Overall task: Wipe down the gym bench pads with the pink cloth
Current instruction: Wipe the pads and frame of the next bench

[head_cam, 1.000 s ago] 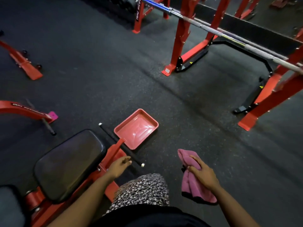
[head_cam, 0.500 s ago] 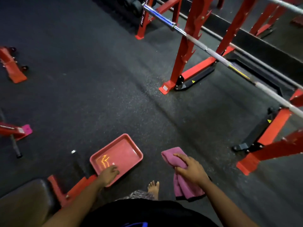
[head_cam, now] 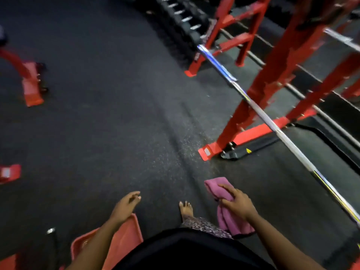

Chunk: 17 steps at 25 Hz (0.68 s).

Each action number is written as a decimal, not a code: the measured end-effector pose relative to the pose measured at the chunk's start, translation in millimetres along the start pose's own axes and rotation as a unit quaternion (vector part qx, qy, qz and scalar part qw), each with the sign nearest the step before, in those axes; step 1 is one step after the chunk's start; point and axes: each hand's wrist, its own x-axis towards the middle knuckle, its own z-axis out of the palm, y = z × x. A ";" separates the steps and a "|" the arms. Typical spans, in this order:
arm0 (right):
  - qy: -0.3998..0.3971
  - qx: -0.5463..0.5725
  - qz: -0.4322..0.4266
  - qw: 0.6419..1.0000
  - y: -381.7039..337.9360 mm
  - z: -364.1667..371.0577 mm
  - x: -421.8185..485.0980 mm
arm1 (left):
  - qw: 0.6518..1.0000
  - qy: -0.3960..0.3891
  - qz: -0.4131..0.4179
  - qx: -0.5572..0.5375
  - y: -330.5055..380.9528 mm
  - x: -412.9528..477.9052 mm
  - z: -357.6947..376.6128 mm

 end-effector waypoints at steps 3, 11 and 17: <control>-0.068 -0.066 -0.103 0.990 -55.2 -43.7 128.4 | 0.992 0.088 -0.083 -0.044 24.5 35.4 -29.8; -0.223 -0.159 -0.448 0.851 -336.0 1.3 312.9 | 0.902 0.273 -0.231 -0.241 4.9 81.7 -93.3; -0.319 -0.166 -0.569 0.740 -549.5 74.4 343.8 | 0.807 0.390 -0.306 -0.322 -19.9 114.3 -171.6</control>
